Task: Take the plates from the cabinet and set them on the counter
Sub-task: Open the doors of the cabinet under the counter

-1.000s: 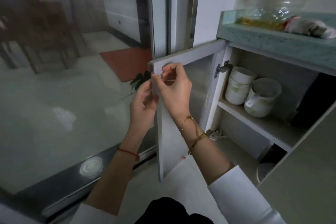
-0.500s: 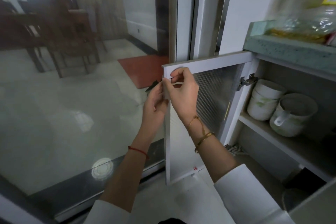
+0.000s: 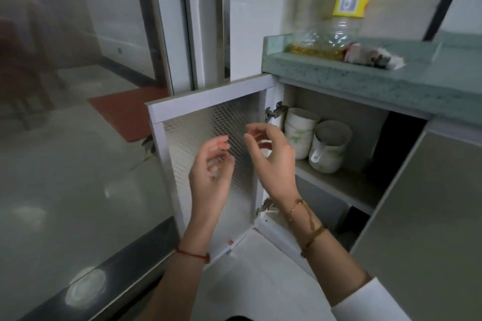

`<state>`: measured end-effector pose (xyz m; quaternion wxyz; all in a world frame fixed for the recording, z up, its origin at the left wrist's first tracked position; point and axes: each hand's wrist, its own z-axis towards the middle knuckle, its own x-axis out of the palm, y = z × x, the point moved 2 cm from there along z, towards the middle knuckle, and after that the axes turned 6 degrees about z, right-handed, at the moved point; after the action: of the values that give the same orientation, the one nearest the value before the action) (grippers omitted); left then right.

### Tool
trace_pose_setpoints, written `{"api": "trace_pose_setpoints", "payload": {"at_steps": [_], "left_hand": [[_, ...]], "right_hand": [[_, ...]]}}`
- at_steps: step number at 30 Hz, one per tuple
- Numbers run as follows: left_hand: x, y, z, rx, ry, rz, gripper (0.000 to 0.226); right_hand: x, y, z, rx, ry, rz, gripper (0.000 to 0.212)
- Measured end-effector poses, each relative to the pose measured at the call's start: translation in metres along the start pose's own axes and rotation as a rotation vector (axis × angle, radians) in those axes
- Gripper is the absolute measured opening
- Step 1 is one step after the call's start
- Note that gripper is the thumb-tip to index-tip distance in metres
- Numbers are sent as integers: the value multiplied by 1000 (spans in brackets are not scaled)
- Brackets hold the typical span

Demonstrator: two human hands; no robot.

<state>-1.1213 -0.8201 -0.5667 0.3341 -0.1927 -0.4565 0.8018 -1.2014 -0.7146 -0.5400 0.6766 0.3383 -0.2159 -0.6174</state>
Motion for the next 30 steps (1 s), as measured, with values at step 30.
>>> {"api": "trace_pose_setpoints", "payload": {"at_steps": [30], "left_hand": [[279,-37,-52,-35,908,-312,37]], "right_hand": [[-241,4,-38,10,-470,-936,38]]}}
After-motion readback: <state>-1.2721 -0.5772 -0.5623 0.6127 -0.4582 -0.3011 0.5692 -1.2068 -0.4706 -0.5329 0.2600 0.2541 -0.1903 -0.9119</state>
